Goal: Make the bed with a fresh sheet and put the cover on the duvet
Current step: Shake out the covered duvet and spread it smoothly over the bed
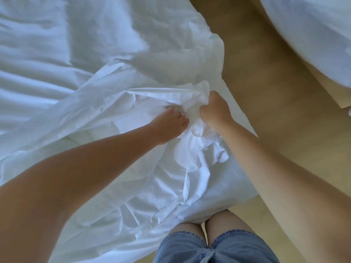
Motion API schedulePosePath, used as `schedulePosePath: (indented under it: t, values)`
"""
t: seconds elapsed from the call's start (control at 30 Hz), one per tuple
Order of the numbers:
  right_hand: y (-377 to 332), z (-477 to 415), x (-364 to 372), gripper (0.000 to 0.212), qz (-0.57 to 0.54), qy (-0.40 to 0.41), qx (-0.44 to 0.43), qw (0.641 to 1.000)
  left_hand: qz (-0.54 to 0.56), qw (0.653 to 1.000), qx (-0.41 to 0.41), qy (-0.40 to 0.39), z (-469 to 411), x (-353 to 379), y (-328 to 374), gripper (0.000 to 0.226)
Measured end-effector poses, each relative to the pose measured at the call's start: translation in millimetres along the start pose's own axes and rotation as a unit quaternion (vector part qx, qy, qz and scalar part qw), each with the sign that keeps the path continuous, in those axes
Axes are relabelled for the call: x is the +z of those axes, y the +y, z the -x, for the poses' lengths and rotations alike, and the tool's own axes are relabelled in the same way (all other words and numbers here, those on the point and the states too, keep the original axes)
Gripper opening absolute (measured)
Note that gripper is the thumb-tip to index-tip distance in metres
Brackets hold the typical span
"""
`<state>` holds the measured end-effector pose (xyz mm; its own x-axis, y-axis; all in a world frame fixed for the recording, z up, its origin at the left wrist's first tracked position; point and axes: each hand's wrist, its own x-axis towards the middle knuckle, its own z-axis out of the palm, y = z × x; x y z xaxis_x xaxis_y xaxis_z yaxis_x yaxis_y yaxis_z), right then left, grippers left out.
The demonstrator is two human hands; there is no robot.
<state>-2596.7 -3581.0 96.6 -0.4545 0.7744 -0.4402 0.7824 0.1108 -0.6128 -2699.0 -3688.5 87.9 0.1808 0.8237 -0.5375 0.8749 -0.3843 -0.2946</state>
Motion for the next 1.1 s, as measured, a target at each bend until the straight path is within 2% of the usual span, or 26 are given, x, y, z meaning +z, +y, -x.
schedulePosePath:
  t: [0.07,0.1,0.2,0.3,0.33,0.4,0.47,0.6,0.7,0.73,0.8,0.83,0.87,0.9,0.97,1.0,1.03,1.07,1.1]
  values:
    - [7.9,2.2,3.9,0.032,0.031,-0.029,-0.001,0.999,-0.014,0.999,-0.025,0.043,2.3,-8.3,-0.7,0.020]
    - [11.6,4.6,5.3,0.030,0.038,-0.044,0.000,0.998,-0.003,0.994,-0.057,0.093,9.8,-14.5,-3.9,0.016]
    - [18.3,14.8,9.0,0.019,0.020,-0.074,0.007,0.997,0.133,0.958,-0.118,0.223,40.3,-26.3,-4.7,0.027]
    - [15.7,32.1,12.4,0.019,-0.106,-0.085,0.030,0.990,0.255,0.872,-0.206,0.363,75.0,-33.8,6.5,0.008]
    - [14.4,39.8,13.3,0.019,-0.145,-0.090,0.032,0.985,0.273,0.844,-0.253,0.386,82.3,-36.3,11.1,0.015]
    - [16.6,57.5,16.7,0.019,-0.195,-0.112,0.033,0.974,0.317,0.791,-0.338,0.399,88.6,-38.8,25.9,0.020]
    - [24.1,77.8,21.4,0.014,-0.241,-0.143,0.061,0.958,0.375,0.727,-0.413,0.401,84.3,-41.6,46.3,0.015]
    - [38.5,105.3,32.0,0.030,-0.316,-0.180,0.095,0.927,0.524,0.538,-0.500,0.431,65.1,-50.5,85.2,0.012]
    - [37.7,113.7,30.2,0.037,-0.419,-0.246,0.126,0.865,0.625,0.400,-0.514,0.430,59.6,-59.9,97.7,0.023]
    - [36.5,115.2,28.6,0.037,-0.455,-0.246,0.146,0.843,0.655,0.369,-0.509,0.420,58.8,-61.1,100.5,0.027]
    - [32.9,114.6,22.3,0.035,-0.494,-0.197,0.179,0.828,0.677,0.342,-0.509,0.407,61.1,-63.1,103.6,0.027]
    - [31.2,112.5,18.5,0.033,-0.479,-0.163,0.189,0.841,0.680,0.317,-0.521,0.408,62.3,-62.3,104.9,0.022]
    - [29.8,109.8,13.3,0.031,-0.447,-0.134,0.184,0.865,0.695,0.254,-0.534,0.409,62.7,-59.8,106.6,0.019]
    - [29.1,106.2,7.8,0.029,-0.405,-0.111,0.164,0.892,0.727,0.156,-0.538,0.397,62.5,-57.6,106.7,0.026]
    - [27.8,101.7,-1.6,0.026,-0.336,-0.093,0.112,0.931,0.798,-0.068,-0.510,0.314,59.3,-56.1,104.1,0.060]
    - [27.6,102.0,-4.9,0.026,-0.310,-0.094,0.089,0.942,0.820,-0.147,-0.480,0.275,56.5,-56.5,103.9,0.065]
    - [27.5,103.5,-7.1,0.026,-0.286,-0.099,0.067,0.951,0.842,-0.186,-0.441,0.249,53.2,-56.9,103.2,0.057]
    - [27.9,105.4,-8.2,0.026,-0.260,-0.105,0.048,0.959,0.865,-0.190,-0.400,0.236,50.2,-57.2,101.6,0.041]
    - [28.7,107.0,-9.0,0.025,-0.233,-0.108,0.028,0.966,0.887,-0.169,-0.364,0.228,47.5,-58.4,99.2,0.029]
